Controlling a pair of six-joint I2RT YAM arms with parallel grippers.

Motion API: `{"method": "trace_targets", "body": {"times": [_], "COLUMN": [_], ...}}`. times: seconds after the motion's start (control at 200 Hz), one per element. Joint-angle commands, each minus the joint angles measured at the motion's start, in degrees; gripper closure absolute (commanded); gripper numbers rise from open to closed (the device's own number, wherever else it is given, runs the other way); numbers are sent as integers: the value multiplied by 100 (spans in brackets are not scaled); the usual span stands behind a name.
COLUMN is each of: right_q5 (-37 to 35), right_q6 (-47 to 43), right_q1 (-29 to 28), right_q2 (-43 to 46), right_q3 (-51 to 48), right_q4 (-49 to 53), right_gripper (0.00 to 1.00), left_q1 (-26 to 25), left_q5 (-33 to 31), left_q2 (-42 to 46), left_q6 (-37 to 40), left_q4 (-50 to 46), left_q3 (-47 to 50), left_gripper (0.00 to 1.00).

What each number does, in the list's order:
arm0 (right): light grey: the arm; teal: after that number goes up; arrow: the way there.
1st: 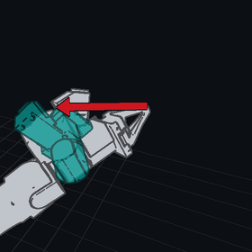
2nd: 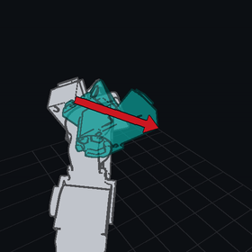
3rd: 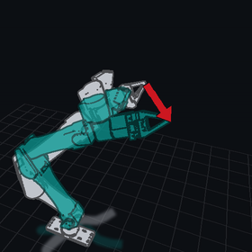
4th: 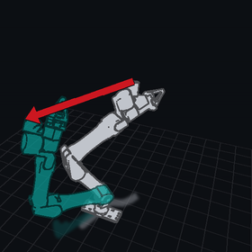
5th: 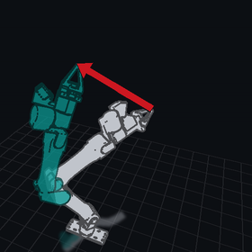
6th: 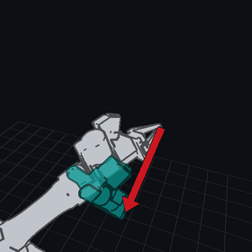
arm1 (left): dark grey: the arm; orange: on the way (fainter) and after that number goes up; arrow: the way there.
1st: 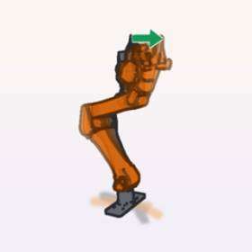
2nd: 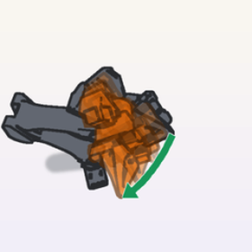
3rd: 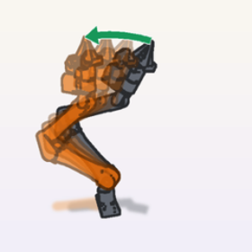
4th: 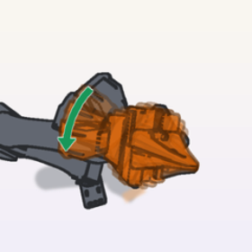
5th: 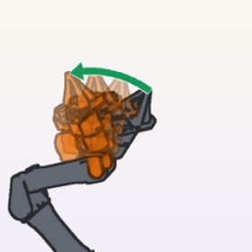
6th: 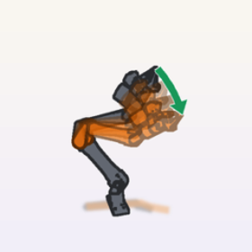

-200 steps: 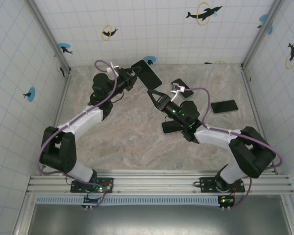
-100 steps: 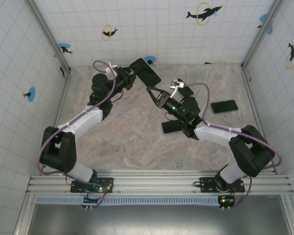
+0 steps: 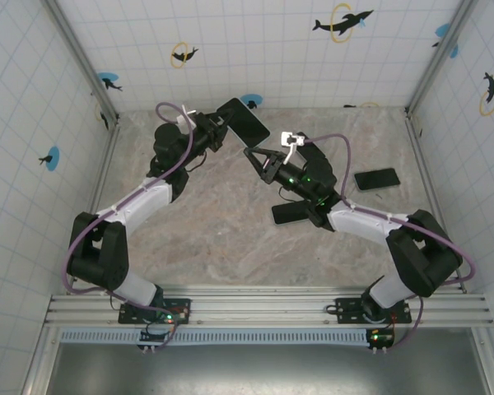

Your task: Take the phone out of the phone case

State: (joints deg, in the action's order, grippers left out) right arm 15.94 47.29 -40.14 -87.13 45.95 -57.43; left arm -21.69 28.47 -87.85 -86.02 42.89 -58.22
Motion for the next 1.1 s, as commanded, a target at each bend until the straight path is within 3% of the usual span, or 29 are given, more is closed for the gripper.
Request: {"method": "trace_targets", "body": {"times": [0.0,0.265,0.495,0.606,0.791,1.006,1.096], "right_q5": [-304,-534,-252,-32,772,1626,2341], "right_q6": [-137,-670,-672,-852,-1316,-3173,-3661], "right_q1": [254,284,395,410,740,1179,1407], "right_q2": [-93,-7,93,270,806,1441,1511], "right_q3": [102,252,208,134,-113,62,248], "right_q4": [636,1736,1612,1624,2036,3482,3818], "right_gripper": [81,84,81,73,57,52,51], "left_q1": [-94,-91,-73,13,198,286,302], "left_q5": [502,520,610,630,957,2465,2971], "left_q2": [238,238,222,264,343,439,512], "left_q6": [-382,-560,-129,558,1932,4326,4732], "left_q4": [521,686,316,-216,-295,-625,-578], "left_q3": [-314,-348,-445,-520,-555,-590,-509], "left_gripper": [100,100,100,100,100,100,100]}}
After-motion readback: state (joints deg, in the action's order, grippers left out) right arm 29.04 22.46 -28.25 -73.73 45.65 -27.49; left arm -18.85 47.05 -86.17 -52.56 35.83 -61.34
